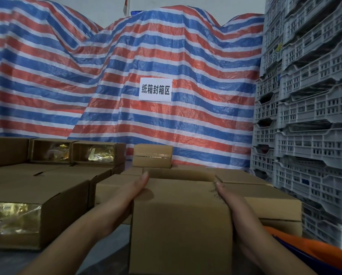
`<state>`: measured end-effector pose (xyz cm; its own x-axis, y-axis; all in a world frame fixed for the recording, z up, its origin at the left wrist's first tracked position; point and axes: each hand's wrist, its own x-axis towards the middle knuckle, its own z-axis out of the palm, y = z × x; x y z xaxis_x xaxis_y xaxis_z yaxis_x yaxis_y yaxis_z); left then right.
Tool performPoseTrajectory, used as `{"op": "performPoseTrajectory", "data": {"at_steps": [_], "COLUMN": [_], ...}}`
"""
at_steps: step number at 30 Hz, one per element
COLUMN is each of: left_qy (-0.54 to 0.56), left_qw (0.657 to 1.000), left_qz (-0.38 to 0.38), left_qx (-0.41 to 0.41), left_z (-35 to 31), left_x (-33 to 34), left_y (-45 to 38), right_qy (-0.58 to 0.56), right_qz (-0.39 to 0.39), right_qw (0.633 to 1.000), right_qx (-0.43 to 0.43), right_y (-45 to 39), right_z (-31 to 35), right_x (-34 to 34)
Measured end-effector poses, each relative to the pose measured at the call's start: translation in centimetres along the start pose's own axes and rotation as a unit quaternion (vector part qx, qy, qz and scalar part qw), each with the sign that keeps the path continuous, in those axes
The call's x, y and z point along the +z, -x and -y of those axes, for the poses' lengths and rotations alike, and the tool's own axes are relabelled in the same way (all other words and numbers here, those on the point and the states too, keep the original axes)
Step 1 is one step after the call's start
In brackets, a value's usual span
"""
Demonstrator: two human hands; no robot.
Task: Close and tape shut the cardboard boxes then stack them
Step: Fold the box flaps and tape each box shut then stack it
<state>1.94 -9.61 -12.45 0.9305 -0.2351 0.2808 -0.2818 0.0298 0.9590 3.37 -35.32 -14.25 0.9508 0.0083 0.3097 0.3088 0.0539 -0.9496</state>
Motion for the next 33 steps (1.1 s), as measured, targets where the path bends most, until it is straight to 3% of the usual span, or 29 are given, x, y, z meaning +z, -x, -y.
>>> {"op": "performPoseTrajectory", "data": {"at_steps": [3, 6, 10, 17, 22, 26, 33], "left_qy": [-0.009, 0.004, -0.037, -0.101, -0.001, 0.01, 0.015], "left_qw": [1.0, 0.997, 0.998, 0.995, 0.999, 0.996, 0.997], "left_qz": [-0.011, -0.056, -0.013, -0.007, -0.041, -0.053, -0.034], "left_qx": [-0.003, -0.057, -0.042, -0.005, 0.017, 0.077, 0.073], "left_z": [0.7, 0.3, 0.9, 0.2, 0.0, 0.2, 0.6], "left_x": [-0.4, -0.7, -1.2, -0.4, -0.4, -0.6, -0.9], "left_y": [-0.7, -2.4, -2.2, -1.4, -1.3, -1.7, -2.0], "right_qy": [0.012, 0.022, 0.025, 0.029, -0.012, -0.067, -0.064], "right_qz": [-0.006, -0.02, -0.03, -0.033, -0.024, -0.047, -0.013], "right_qw": [1.0, 0.999, 0.999, 0.999, 0.999, 0.996, 0.998], "right_qx": [0.004, 0.014, 0.012, 0.011, 0.028, 0.021, 0.017], "right_y": [0.2, 0.2, 0.1, 0.1, 0.6, 0.6, 0.8], "right_z": [0.2, 0.3, 0.6, 1.1, 1.3, 1.4, 1.7], "right_x": [0.0, 0.1, 0.2, 0.3, 0.4, 0.8, 0.7]}}
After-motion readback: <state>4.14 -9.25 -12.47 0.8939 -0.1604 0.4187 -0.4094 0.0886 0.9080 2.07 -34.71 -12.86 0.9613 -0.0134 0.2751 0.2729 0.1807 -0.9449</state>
